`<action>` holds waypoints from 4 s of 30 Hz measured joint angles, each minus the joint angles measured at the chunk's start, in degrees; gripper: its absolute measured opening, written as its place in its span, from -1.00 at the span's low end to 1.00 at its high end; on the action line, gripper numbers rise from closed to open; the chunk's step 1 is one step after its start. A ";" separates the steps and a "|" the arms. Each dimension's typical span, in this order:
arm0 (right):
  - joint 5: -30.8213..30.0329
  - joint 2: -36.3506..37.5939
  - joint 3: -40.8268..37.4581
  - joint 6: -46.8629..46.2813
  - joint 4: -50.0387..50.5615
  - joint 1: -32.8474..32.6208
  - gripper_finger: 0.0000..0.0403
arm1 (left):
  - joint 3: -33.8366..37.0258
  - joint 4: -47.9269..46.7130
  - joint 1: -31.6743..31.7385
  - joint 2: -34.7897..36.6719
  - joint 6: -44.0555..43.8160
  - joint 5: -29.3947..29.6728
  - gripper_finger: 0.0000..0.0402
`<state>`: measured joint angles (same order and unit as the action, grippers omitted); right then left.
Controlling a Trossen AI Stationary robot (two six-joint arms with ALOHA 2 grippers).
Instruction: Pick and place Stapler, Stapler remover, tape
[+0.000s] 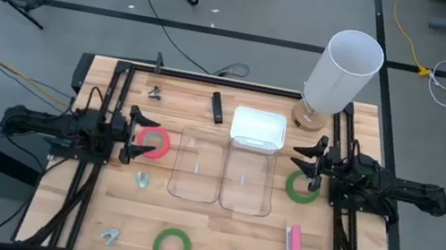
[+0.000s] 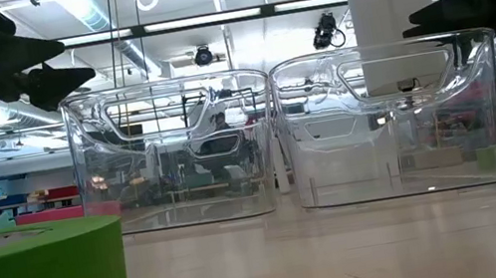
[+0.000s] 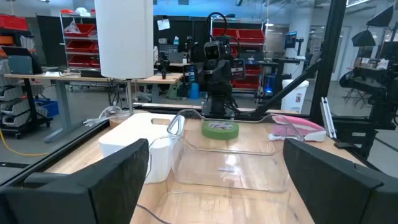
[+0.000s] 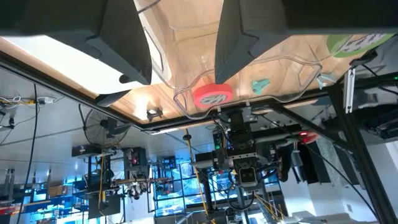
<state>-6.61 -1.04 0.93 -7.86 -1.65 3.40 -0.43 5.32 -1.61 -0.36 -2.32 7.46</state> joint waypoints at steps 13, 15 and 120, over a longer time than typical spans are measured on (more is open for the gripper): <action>0.00 0.00 0.00 0.00 0.00 -0.02 -0.11 | 0.00 -0.02 -0.02 0.00 0.02 0.00 0.86; 0.01 -0.02 0.01 0.00 0.01 -0.01 -0.11 | 0.00 -0.02 0.00 0.00 0.02 0.00 0.86; 11.94 -66.87 29.29 -27.71 42.29 -7.04 0.19 | 0.01 1.31 -0.01 0.00 -6.04 -0.17 0.86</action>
<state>5.33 -67.91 30.22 -35.57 40.64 -3.64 -0.42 6.63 -1.62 -0.36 -8.36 7.29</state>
